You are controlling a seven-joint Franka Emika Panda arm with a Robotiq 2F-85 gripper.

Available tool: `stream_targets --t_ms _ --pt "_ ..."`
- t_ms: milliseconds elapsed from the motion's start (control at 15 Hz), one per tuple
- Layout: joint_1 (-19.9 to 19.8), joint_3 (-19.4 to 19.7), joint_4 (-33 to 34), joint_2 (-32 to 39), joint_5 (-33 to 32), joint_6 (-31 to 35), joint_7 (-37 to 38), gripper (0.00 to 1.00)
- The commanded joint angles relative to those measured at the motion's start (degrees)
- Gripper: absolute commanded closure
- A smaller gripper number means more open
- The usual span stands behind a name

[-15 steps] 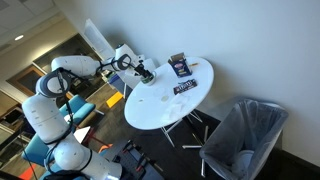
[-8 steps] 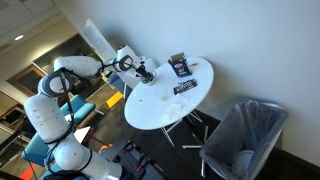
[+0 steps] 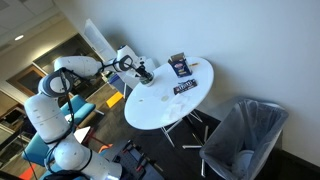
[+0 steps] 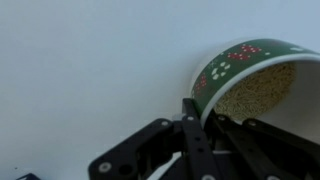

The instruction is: Move the cup to the right of the table

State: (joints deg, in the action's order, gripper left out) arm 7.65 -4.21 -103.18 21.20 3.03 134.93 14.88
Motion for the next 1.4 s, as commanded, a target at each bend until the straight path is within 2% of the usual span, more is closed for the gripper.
stream_targets --t_ms 0,600,867,1000,1333 --pt "1.57 1.75 -0.18 -2.20 -2.21 -1.54 5.11 0.97" --pt "1.04 5.74 -4.19 -8.36 -7.53 -6.50 13.29 0.97" --pt "-0.60 7.00 -10.12 -13.72 -7.62 -9.40 15.35 0.97" --pt "-1.76 7.25 -13.87 -16.68 -7.29 -9.38 15.99 0.97" --pt "-4.86 6.83 -22.16 -22.33 -6.96 -4.45 14.96 0.97"
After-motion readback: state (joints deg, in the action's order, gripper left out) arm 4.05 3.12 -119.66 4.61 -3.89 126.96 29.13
